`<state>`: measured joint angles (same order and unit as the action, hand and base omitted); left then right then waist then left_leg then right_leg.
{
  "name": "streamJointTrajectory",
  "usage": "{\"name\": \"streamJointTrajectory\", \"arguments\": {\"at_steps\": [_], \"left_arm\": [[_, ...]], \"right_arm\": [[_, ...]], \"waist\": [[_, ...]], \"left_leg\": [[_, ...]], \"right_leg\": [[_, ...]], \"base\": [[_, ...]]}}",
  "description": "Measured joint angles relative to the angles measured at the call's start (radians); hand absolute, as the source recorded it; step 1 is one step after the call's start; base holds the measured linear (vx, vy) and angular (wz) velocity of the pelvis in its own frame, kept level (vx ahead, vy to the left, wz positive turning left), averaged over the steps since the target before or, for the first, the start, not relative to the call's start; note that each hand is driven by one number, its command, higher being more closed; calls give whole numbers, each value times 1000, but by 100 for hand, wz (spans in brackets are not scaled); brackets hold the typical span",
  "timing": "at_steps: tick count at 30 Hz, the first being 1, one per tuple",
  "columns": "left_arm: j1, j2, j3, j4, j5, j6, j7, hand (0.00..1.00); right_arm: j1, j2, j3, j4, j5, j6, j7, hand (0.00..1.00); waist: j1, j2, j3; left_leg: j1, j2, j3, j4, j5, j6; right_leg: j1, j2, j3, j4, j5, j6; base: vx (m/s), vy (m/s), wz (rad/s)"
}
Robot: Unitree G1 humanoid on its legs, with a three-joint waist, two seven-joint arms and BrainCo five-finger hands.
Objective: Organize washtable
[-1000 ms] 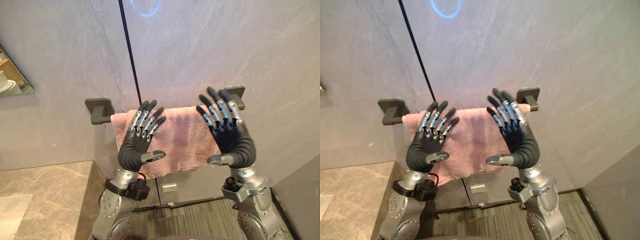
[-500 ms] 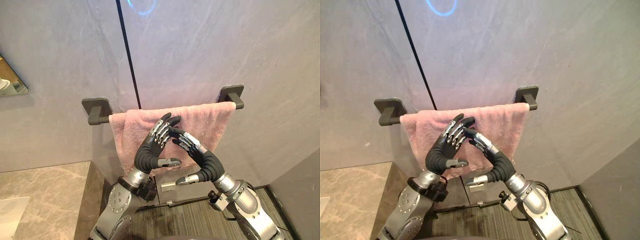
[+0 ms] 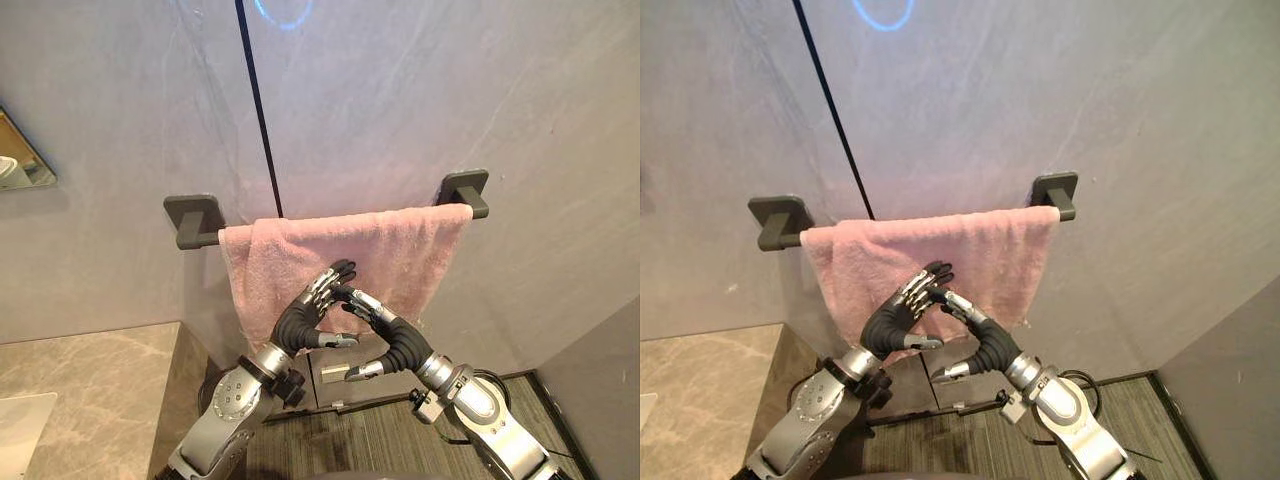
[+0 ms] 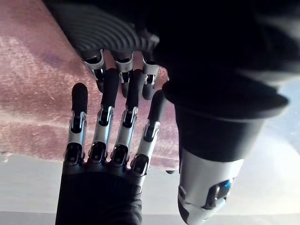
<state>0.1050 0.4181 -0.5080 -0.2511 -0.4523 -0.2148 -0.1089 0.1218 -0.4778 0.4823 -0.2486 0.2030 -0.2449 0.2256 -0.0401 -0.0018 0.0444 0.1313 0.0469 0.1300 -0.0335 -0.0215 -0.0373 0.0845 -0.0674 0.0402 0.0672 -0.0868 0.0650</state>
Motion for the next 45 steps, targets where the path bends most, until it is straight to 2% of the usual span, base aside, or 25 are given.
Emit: {"name": "streamJointTrajectory", "arguments": {"at_steps": [4,8,13,16,20,45], "left_arm": [[0,-5,2,33,37,13,-1,0],[7,-43,34,70,96,14,0,0],[15,-124,155,83,136,10,18,0],[31,-138,194,87,152,9,29,0],[75,-187,248,87,155,9,30,0],[92,-288,485,150,152,9,51,0]], "right_arm": [[-8,18,-4,45,-13,8,1,0],[-8,68,-12,85,-40,16,-3,0],[-6,111,-76,165,-74,52,-8,0],[-5,121,-117,169,-85,59,-14,0],[-3,163,-200,169,-97,59,-32,0],[1,275,-492,236,-47,61,-101,0]], "waist": [[0,-6,0],[0,-14,5],[2,-17,7],[0,-16,8],[2,-16,8],[1,-11,18]], "left_leg": [[-3,-1,-5,0,0,0],[-8,-2,-12,0,1,1],[-16,-8,-26,-2,3,3],[-21,-10,-34,-2,4,5],[-27,-11,-42,-4,4,5],[-38,-14,-61,-26,14,6]], "right_leg": [[1,-1,-5,0,0,0],[1,-2,-12,-1,0,0],[0,-8,-25,-4,-1,2],[0,-11,-34,-6,-2,2],[1,-12,-42,-15,-2,2],[-1,-14,-65,-31,-1,2]], "base": [[0,0,4],[-3,-13,6],[-3,-14,8],[-10,-21,9],[-9,-21,6],[-4,-8,2]]}}
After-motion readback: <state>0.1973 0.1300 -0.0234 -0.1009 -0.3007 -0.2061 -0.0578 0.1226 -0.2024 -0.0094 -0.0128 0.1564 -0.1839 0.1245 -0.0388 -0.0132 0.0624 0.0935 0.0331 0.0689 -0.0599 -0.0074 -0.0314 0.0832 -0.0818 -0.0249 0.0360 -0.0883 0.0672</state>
